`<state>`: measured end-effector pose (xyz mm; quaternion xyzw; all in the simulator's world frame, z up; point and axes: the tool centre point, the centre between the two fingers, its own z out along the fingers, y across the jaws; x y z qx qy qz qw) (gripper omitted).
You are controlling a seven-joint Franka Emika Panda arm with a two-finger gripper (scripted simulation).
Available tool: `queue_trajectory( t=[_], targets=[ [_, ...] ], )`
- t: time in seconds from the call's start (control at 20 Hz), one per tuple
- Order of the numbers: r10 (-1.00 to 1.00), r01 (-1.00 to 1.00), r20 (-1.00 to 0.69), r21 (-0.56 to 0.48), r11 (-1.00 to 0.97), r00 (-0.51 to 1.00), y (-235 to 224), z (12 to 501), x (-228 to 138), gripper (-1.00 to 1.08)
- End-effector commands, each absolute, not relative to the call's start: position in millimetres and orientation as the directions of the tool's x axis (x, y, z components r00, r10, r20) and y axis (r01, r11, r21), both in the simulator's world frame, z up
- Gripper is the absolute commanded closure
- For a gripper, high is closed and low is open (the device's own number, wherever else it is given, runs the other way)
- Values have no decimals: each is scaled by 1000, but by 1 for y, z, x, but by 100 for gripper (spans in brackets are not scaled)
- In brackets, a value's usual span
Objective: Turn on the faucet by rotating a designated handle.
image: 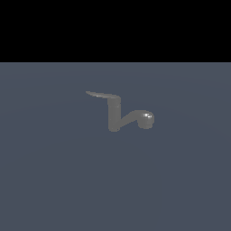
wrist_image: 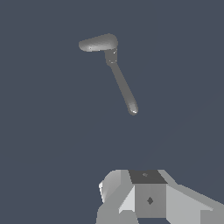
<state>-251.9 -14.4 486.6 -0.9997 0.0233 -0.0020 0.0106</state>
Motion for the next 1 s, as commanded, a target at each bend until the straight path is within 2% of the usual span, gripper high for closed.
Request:
queue_trajectory(
  t=[0.0,0.95],
  targets=[
    [-47,-46,4,-21,-999,999,-14,487,-252,108],
    [-89,-89,-12,-33,-995,996,-8,483,-234,108]
  ],
)
